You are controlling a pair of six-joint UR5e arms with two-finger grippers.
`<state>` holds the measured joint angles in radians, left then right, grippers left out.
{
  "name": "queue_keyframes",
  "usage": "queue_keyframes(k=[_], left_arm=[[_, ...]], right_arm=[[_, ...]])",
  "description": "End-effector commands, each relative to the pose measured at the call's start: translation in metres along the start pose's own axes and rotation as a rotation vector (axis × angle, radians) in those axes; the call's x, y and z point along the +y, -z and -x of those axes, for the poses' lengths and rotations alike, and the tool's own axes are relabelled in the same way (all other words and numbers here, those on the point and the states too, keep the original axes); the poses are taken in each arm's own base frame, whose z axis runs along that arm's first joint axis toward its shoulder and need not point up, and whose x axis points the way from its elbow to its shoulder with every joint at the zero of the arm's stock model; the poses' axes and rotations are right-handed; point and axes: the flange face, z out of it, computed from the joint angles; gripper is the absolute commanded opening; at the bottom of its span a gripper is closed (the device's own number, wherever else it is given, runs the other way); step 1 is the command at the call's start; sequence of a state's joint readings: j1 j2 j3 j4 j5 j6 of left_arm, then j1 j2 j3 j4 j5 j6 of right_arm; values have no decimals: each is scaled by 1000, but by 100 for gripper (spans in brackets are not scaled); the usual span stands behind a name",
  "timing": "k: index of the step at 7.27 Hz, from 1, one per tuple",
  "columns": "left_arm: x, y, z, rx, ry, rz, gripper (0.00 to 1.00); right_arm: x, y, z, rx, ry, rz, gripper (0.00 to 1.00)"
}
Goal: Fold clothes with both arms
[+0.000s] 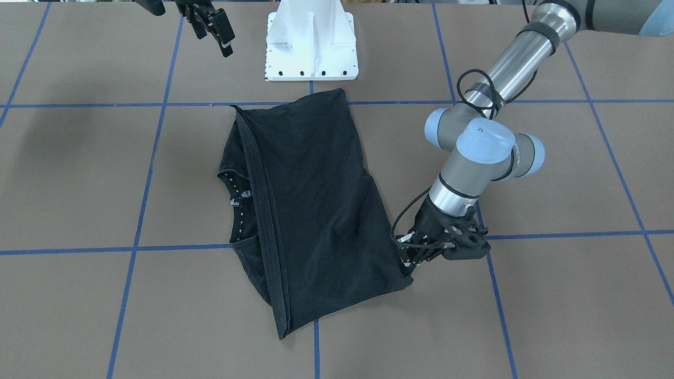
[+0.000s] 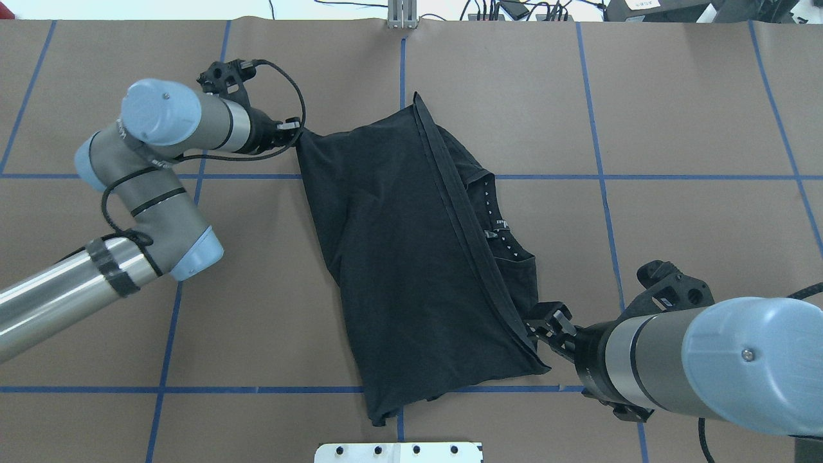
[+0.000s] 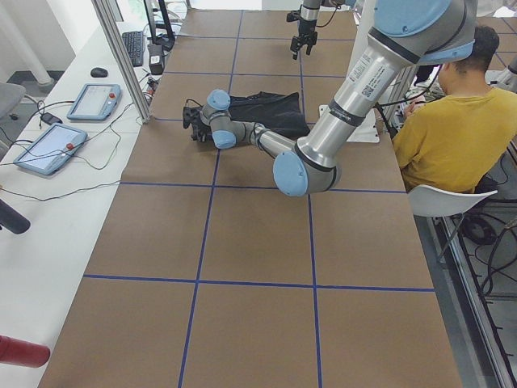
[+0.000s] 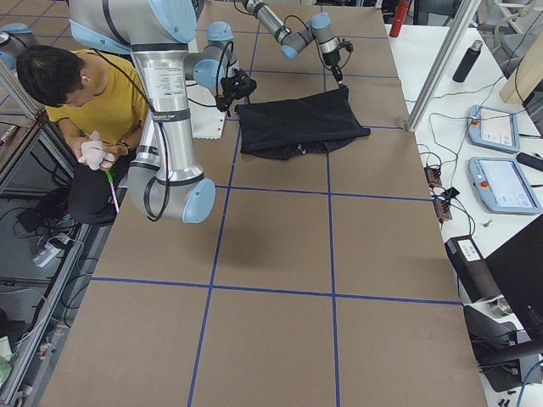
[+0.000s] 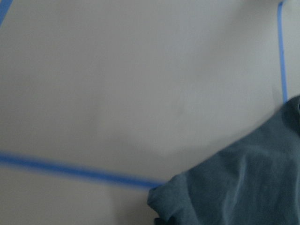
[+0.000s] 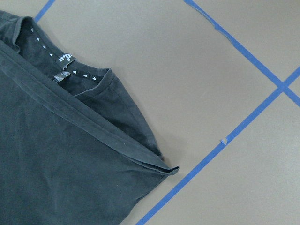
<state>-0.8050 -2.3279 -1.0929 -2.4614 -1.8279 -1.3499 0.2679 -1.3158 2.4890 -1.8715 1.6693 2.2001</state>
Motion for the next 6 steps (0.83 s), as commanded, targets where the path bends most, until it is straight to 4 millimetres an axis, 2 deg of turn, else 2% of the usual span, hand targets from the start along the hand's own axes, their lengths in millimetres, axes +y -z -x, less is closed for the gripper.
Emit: queue_keyframes(k=[1, 2, 4, 5, 6], left_arm=[[-33, -36, -21, 22, -10, -25, 0], [-48, -31, -24, 29, -4, -40, 99], [-48, 1, -57, 93, -15, -31, 100], [-37, 14, -47, 86, -6, -1, 100], [-26, 32, -27, 101, -11, -2, 100]], right_arm=[[-2, 3, 5, -17, 4, -5, 100], [-4, 4, 6, -24, 2, -13, 100], [-2, 14, 24, -86, -6, -23, 100], [-5, 11, 28, -101, -8, -45, 100], [4, -6, 46, -106, -10, -66, 100]])
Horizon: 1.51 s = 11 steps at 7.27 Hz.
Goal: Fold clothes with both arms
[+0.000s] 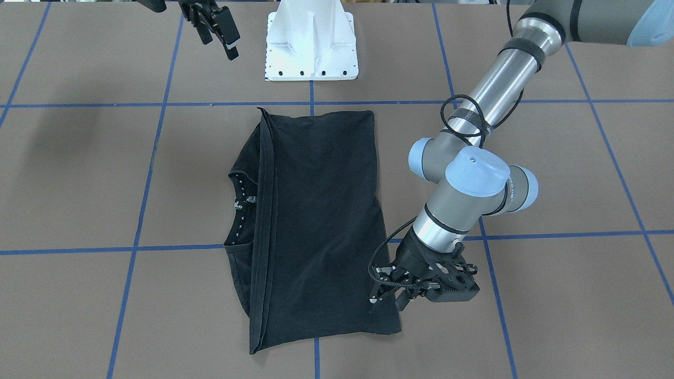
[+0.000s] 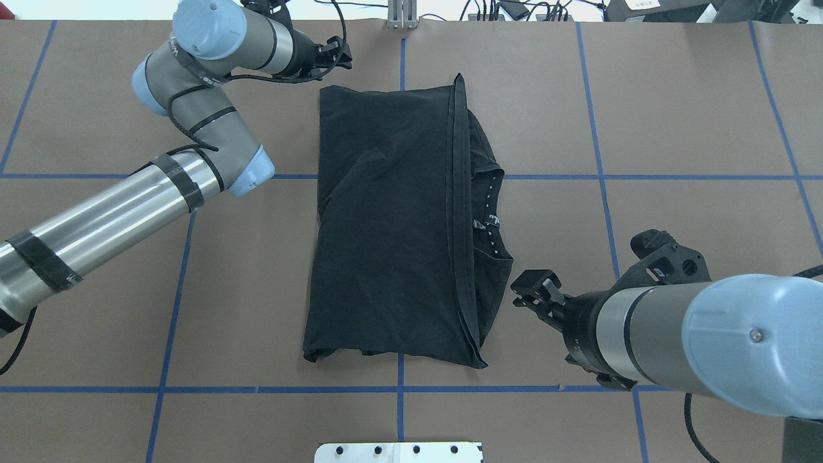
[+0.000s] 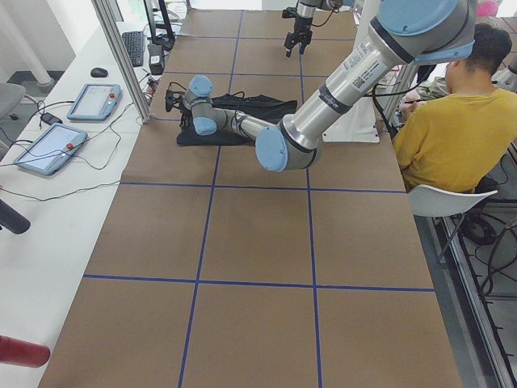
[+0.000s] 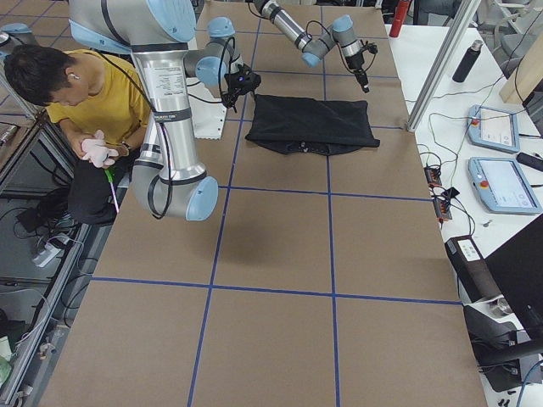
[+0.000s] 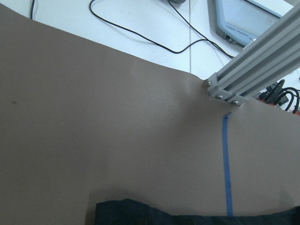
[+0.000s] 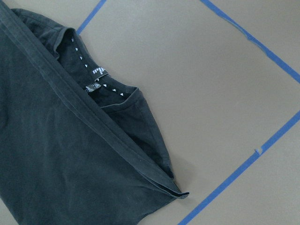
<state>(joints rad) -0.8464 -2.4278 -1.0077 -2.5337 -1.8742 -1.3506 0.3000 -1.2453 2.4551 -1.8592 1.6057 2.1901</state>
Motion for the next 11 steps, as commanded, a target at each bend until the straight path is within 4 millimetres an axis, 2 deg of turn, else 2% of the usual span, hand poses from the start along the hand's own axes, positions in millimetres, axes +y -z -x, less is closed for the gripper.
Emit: queue_keyframes(k=[1, 2, 3, 4, 5, 6, 7, 8, 9, 10, 11], left_arm=[[28, 43, 42, 22, 11, 25, 100], [30, 48, 46, 29, 10, 28, 100], [31, 48, 52, 23, 15, 28, 100], [31, 49, 52, 24, 25, 25, 100], [31, 49, 53, 22, 26, 24, 100], [31, 50, 53, 23, 36, 19, 100], [32, 50, 56, 21, 53, 21, 100], [31, 51, 56, 21, 55, 19, 100], [29, 58, 52, 35, 52, 19, 100], [34, 70, 57, 46, 48, 18, 100], [38, 75, 64, 46, 48, 18, 100]], right_arm=[[20, -51, 36, 10, -5, -40, 100], [32, -84, 54, 38, 0, -59, 100], [34, -96, 56, 55, 56, -73, 95], [36, -99, 54, 80, 254, -64, 87], [41, -107, 48, 120, 562, -45, 78], [45, -132, 47, 181, 877, -28, 71], [45, -158, 45, 238, 1039, -7, 62], [34, -178, 46, 288, 1180, 9, 58], [29, -179, 48, 294, 1215, 52, 57], [35, -181, 51, 286, 1183, 54, 58], [53, -194, 51, 244, 916, 30, 61]])
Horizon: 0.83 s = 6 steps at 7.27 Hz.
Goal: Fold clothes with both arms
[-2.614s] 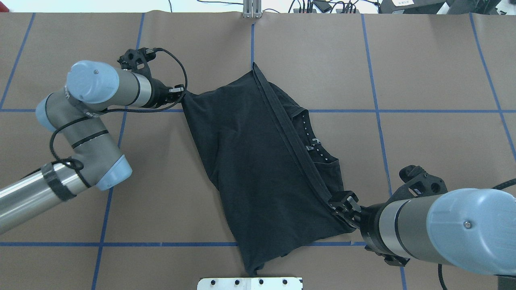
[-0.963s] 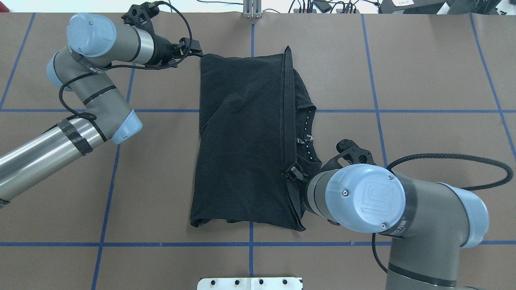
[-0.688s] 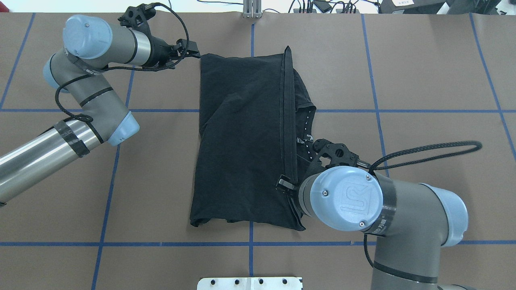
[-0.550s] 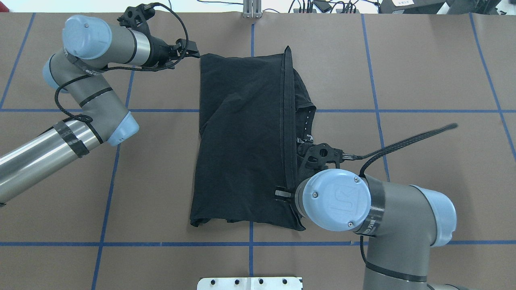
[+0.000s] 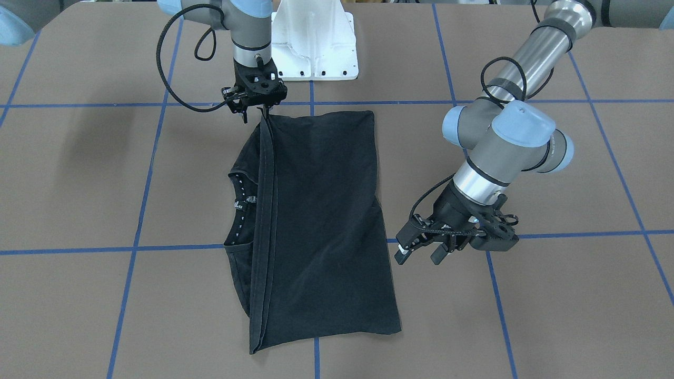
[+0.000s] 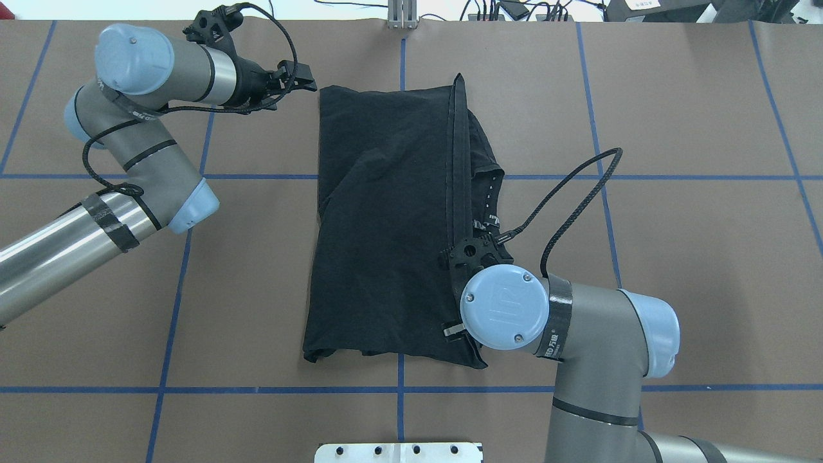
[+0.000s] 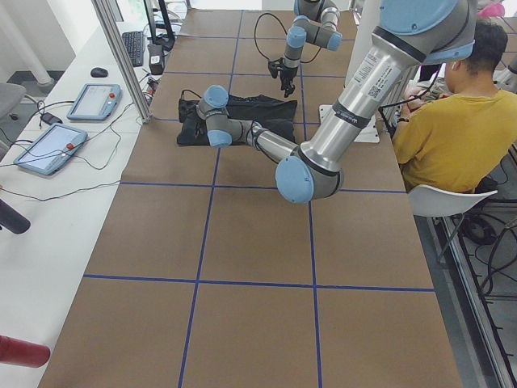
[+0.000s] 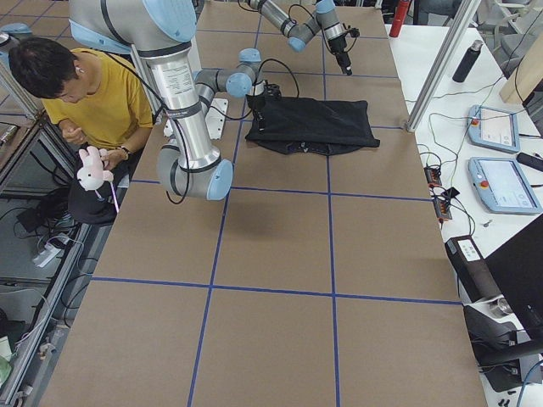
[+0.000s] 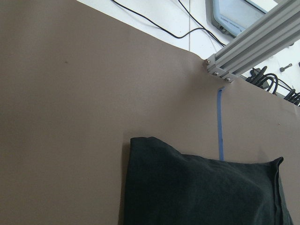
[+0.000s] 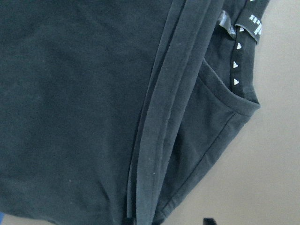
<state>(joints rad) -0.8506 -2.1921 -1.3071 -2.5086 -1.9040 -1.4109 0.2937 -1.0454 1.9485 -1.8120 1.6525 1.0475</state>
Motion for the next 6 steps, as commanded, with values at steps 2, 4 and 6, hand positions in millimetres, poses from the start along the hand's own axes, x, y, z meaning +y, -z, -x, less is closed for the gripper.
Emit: queue_keyframes(k=[2, 4, 6], left_arm=[[5, 9, 7, 4, -1, 1, 100], [4, 9, 7, 3, -1, -2, 100], [6, 8, 8, 2, 7, 2, 100]], right_arm=[[7, -56, 12, -197, -451, -31, 58], [7, -28, 15, -99, -322, -5, 55], [3, -17, 4, -69, -299, -7, 55]])
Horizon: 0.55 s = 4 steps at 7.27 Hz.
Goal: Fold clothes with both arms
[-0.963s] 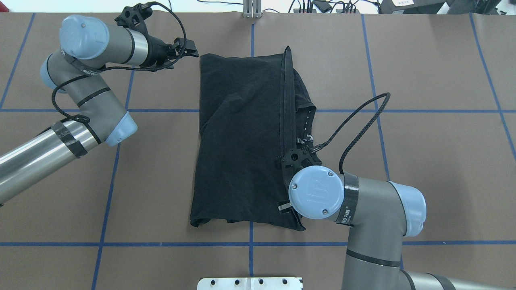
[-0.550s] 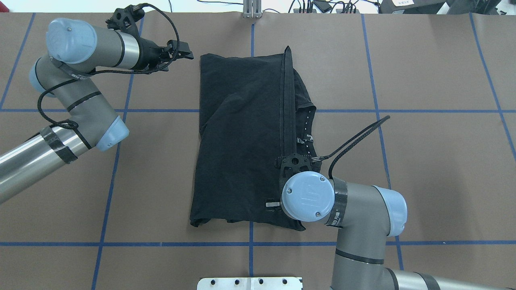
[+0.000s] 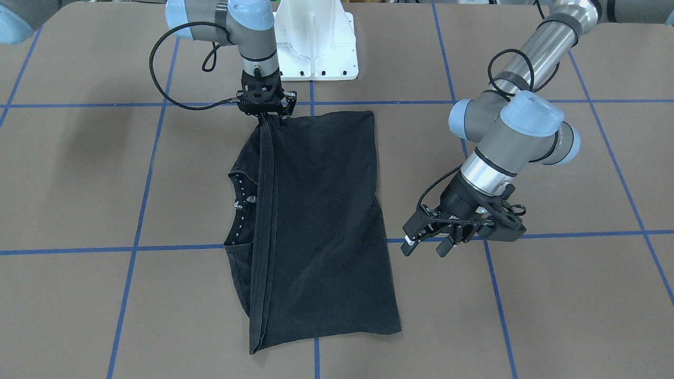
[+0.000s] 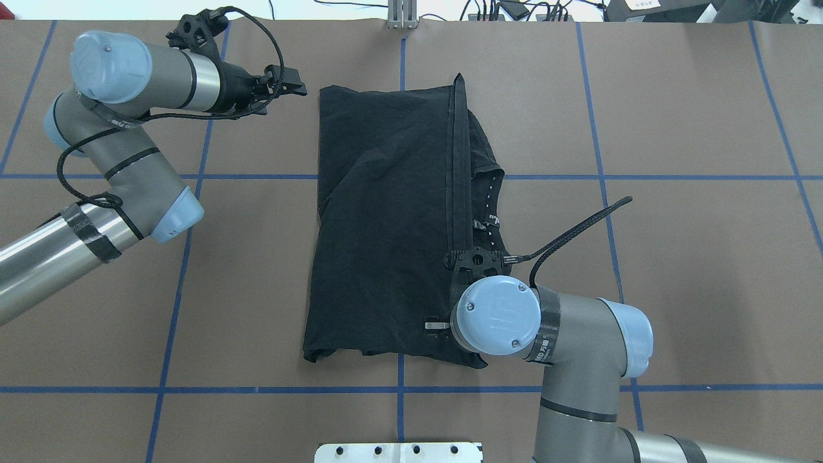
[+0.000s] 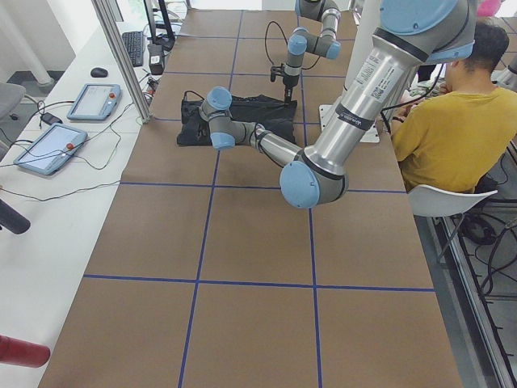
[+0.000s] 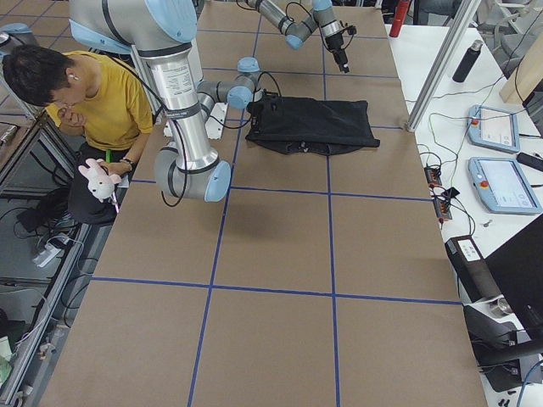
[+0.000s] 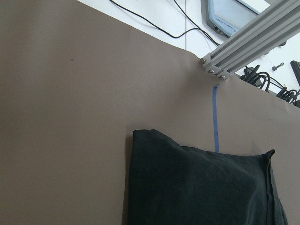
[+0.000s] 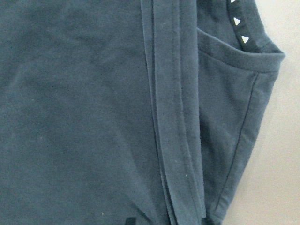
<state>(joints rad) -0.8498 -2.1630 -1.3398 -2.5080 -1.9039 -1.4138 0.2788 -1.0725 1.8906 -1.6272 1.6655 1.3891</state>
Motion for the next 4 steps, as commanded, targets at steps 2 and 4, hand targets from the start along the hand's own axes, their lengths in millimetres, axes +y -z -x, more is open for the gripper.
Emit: queue_keyframes(k=[2, 4], left_arm=[[1, -1, 0, -1, 8, 1, 100], [1, -1, 2, -4, 12, 0, 100]], right_arm=[[15, -6, -7, 128, 102, 38, 49], [27, -10, 0, 139, 131, 52, 43]])
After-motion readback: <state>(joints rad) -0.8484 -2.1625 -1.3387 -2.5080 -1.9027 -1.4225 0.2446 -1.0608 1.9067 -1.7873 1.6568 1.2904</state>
